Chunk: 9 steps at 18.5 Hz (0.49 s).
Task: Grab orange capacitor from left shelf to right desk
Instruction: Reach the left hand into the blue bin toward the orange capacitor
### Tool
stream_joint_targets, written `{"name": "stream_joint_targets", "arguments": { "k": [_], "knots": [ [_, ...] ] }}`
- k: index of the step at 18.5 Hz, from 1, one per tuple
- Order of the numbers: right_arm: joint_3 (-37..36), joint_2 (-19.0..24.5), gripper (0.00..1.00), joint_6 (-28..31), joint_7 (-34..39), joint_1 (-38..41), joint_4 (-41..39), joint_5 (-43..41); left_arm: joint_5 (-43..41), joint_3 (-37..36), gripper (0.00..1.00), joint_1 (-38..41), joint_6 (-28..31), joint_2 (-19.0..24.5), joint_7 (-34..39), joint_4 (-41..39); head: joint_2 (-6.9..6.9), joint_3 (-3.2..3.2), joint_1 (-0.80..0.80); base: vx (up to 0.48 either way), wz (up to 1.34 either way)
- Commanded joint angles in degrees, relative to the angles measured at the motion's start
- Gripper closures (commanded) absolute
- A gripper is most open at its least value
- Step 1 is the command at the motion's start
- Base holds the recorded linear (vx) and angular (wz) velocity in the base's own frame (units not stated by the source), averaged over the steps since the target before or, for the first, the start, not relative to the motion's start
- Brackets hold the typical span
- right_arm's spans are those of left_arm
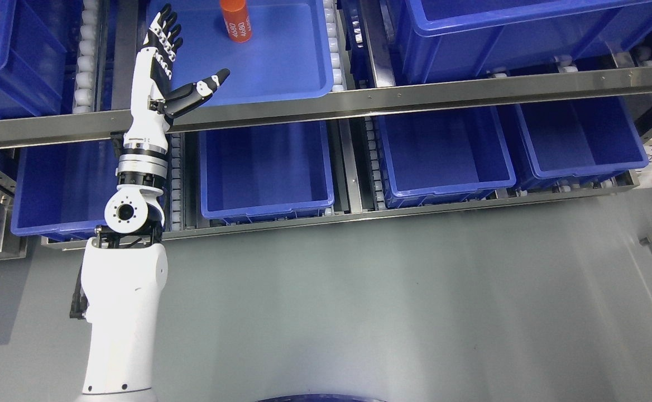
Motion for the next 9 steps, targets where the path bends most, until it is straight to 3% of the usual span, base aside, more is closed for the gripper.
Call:
{"name": "stream_joint_targets", "arguments": {
  "k": [1, 9],
  "knots": [
    [-0.61, -1.00, 0.00, 0.27, -0.02, -0.08, -1.93, 0.00, 1.23, -0.38, 0.00, -0.07, -0.27, 1.00, 0.01, -0.15, 0.00, 0.00, 0.00, 0.019, 0.02],
    [-0.61, -1.00, 0.00, 0.27, -0.02, -0.08, -1.93, 0.00, 1.14, -0.47, 0.00, -0.69, 0.26, 1.00, -0.08, 0.20, 0.00, 0.00, 0.00, 0.007, -0.02]
  ]
}}
